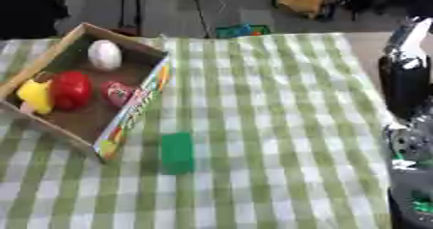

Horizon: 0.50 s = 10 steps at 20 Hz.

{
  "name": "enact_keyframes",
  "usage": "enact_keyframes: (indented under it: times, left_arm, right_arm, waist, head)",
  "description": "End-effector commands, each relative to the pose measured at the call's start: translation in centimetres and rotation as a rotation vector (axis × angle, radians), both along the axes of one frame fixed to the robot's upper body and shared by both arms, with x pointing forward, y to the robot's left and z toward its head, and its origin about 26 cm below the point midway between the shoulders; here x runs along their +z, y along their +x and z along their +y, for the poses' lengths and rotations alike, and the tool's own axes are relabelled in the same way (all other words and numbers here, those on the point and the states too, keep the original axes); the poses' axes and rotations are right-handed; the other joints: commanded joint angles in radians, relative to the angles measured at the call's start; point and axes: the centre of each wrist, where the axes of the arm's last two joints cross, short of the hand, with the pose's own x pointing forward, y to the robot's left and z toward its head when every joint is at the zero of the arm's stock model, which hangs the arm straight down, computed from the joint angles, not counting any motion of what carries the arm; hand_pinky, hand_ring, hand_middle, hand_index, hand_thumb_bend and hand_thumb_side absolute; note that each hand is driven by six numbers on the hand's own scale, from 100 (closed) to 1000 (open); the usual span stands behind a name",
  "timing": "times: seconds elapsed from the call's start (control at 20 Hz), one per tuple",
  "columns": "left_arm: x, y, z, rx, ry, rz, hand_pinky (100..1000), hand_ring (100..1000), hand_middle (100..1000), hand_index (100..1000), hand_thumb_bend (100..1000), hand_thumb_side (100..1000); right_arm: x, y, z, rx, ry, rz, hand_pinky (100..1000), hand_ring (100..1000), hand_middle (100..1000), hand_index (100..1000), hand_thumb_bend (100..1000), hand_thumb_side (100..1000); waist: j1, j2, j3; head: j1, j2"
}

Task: Pick up objects on the table and place them in the box.

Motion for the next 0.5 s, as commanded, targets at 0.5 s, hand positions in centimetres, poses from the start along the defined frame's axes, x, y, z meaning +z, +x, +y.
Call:
enact_keyframes:
  times: [0.5]
  left_arm:
    - [0.6,-0.3,0.3,-0.004,0.033,-0.02,725,621,716,759,100,1000]
  right_arm:
    - [7.1,-0.6,1.8,0.064,-0.25,0.056,677,794,881,964,193,965]
  waist:
    - [-0.011,-0.036,0.007]
  head:
    - [-0.014,0.016]
